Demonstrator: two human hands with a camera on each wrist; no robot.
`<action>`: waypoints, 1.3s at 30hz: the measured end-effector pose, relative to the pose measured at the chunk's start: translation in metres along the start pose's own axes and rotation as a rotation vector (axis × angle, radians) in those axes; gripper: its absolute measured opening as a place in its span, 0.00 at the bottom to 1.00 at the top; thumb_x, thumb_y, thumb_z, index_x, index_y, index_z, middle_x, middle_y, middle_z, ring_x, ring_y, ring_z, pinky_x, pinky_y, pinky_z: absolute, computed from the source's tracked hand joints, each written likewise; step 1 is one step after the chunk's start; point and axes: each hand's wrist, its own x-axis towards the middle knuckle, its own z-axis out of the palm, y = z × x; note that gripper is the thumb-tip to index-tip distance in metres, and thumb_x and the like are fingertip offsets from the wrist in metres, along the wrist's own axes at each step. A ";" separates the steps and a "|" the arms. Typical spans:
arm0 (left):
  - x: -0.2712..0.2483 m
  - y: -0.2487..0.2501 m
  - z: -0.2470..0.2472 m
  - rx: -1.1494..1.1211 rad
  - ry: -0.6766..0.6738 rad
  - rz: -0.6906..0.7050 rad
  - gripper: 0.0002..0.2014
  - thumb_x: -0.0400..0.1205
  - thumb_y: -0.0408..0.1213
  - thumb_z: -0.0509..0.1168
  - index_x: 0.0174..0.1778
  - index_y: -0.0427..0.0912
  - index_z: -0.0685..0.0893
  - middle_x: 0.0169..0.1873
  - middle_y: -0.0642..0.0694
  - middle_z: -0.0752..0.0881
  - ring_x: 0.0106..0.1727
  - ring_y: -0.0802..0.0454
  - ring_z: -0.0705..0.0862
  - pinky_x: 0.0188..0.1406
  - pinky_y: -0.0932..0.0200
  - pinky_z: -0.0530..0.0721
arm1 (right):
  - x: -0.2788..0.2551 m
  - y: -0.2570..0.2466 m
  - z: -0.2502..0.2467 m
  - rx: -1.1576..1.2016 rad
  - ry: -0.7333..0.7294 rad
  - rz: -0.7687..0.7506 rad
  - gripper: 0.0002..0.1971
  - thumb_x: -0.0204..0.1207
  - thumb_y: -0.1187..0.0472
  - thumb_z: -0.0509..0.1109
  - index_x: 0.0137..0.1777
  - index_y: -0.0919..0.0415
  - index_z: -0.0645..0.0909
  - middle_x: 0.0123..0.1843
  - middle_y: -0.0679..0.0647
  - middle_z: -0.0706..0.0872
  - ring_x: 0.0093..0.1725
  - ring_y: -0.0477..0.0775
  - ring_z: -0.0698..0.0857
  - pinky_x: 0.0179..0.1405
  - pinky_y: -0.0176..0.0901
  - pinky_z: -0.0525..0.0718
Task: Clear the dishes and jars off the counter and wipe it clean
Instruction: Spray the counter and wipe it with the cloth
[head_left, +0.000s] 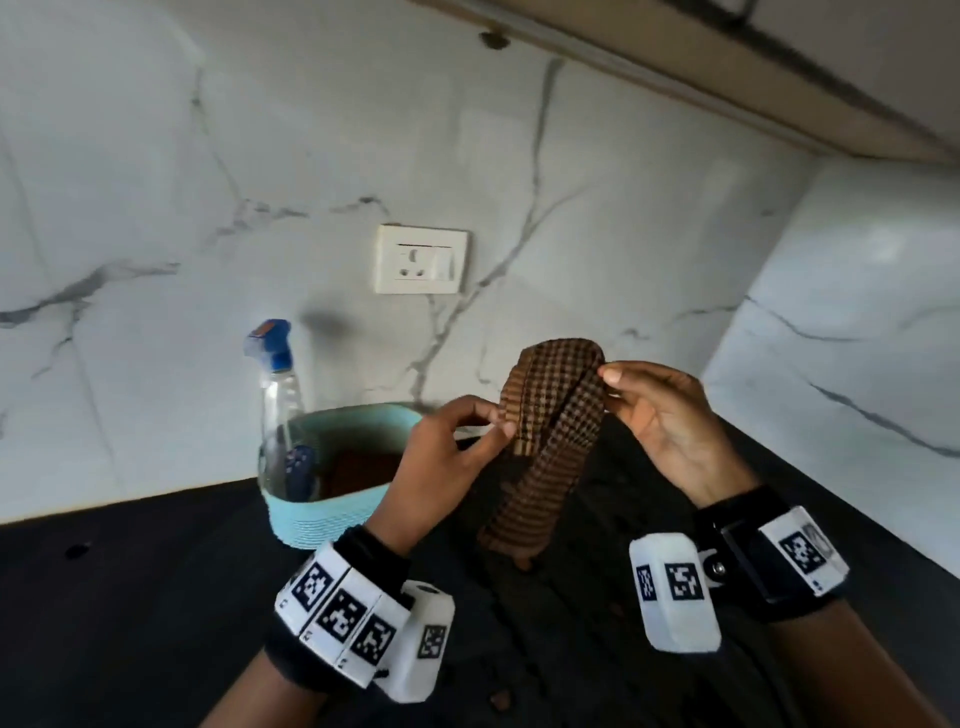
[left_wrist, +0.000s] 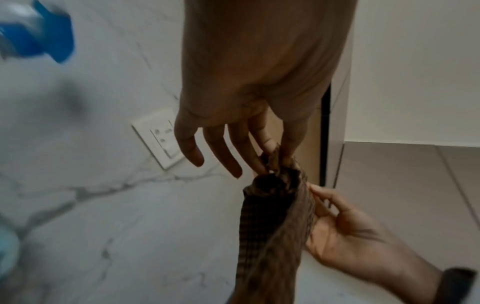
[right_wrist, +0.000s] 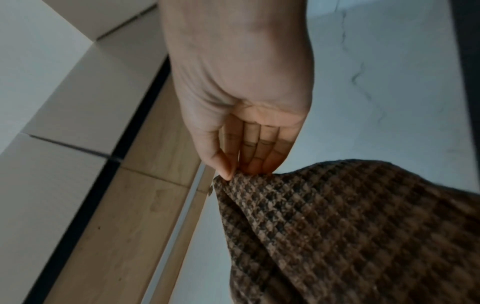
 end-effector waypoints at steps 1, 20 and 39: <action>-0.001 0.006 0.010 -0.043 -0.046 -0.009 0.03 0.78 0.31 0.69 0.42 0.35 0.84 0.37 0.49 0.87 0.39 0.64 0.83 0.41 0.74 0.79 | -0.012 -0.004 -0.013 -0.002 0.030 0.005 0.21 0.42 0.54 0.87 0.34 0.64 0.90 0.37 0.58 0.91 0.42 0.52 0.90 0.42 0.41 0.87; 0.004 0.146 0.251 -0.177 -0.742 0.112 0.07 0.79 0.28 0.67 0.48 0.28 0.86 0.35 0.51 0.87 0.33 0.69 0.84 0.40 0.76 0.80 | -0.200 -0.096 -0.147 -0.659 0.515 -0.206 0.05 0.72 0.67 0.75 0.44 0.69 0.85 0.43 0.60 0.87 0.41 0.47 0.85 0.44 0.32 0.82; -0.012 0.172 0.316 0.045 -0.614 0.191 0.05 0.80 0.30 0.66 0.41 0.39 0.87 0.38 0.49 0.87 0.33 0.73 0.83 0.35 0.85 0.75 | -0.360 -0.235 -0.341 -0.357 0.916 -0.187 0.12 0.82 0.65 0.61 0.37 0.59 0.79 0.39 0.54 0.86 0.41 0.50 0.83 0.41 0.41 0.82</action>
